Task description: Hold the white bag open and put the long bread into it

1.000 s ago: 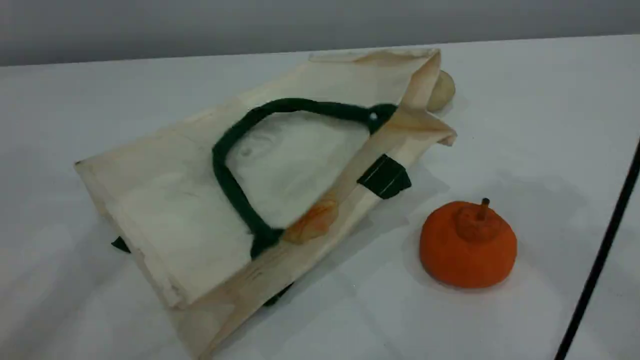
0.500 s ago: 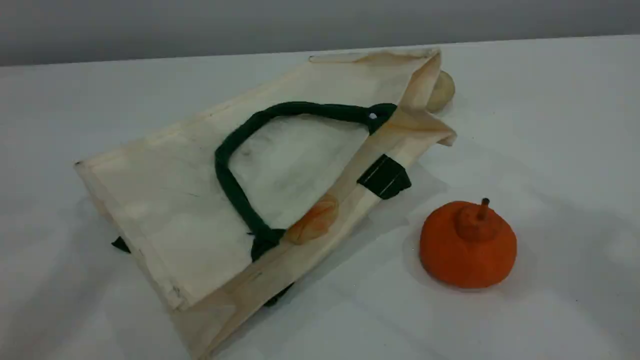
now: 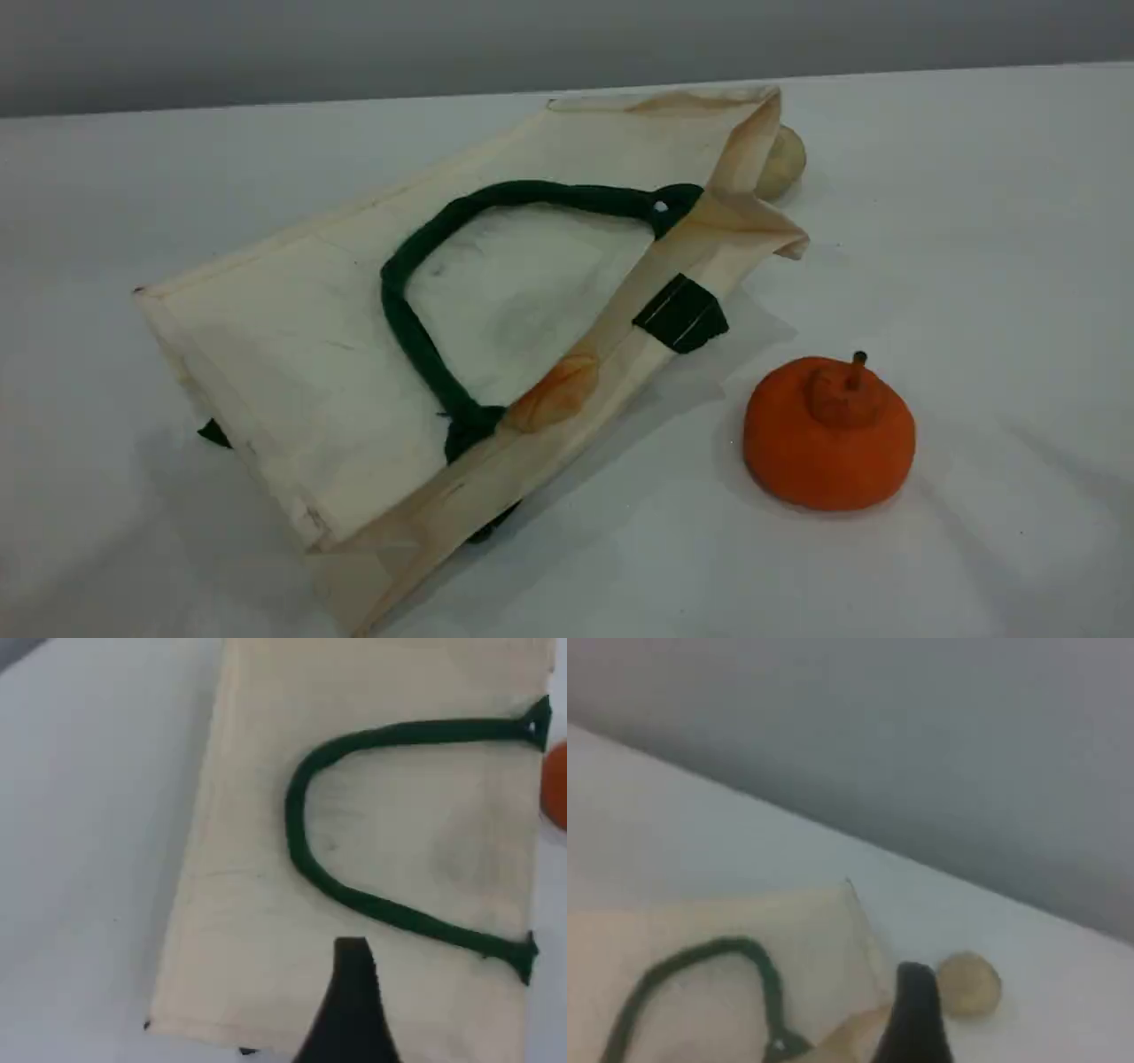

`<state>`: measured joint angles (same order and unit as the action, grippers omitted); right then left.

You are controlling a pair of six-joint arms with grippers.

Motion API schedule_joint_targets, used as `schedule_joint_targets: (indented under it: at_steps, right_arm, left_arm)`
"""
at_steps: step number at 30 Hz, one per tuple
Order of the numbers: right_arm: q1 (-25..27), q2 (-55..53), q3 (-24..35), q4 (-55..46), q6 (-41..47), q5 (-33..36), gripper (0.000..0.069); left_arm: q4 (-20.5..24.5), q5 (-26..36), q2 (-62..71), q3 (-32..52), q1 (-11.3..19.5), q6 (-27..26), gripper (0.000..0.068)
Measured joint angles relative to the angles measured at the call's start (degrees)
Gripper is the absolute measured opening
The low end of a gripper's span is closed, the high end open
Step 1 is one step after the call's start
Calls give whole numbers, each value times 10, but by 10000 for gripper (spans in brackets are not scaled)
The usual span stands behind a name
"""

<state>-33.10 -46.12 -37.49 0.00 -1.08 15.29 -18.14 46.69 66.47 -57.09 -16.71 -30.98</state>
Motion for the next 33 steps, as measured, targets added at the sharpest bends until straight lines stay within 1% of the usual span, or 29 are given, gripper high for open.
schedule_joint_targets:
  at_steps: [4,6,8,9,12,15,17,20,24,28,30,33]
  right_arm:
    - [0,16,23,9,0,-4,502]
    - [0,16,31,13,0,-17,502]
    - [0,15,47,13,-1,-41,502]
    - [0,15,56,13,-1,-65,502]
    - [0,15,85,23,1,-109,502]
    - [0,15,110,42,3,-149,502]
    - [0,15,119,47,5,-156,502]
    - [0,15,122,48,5,-167,502]
    - [0,15,143,59,7,-183,502]
    - [0,15,175,79,8,-212,502]
    - [0,15,178,79,8,-216,502]
    - [0,15,177,79,8,-218,502]
  left_arm:
    - [1,-71,-74,83,0,14,532]
    - [0,-108,-114,120,0,27,531]
    - [1,-147,-151,161,0,39,531]
    - [2,-160,-171,177,0,42,531]
    - [2,-217,-229,235,0,42,531]
    - [2,-260,-285,280,0,42,531]
    - [2,-273,-322,303,0,42,531]
    - [-2,-277,-364,332,0,47,531]
    - [-2,-279,-392,366,0,47,531]
    - [-31,-278,-393,371,0,47,531]
    - [-46,-265,-393,371,0,47,531]
    - [-48,-264,-393,371,0,47,531]
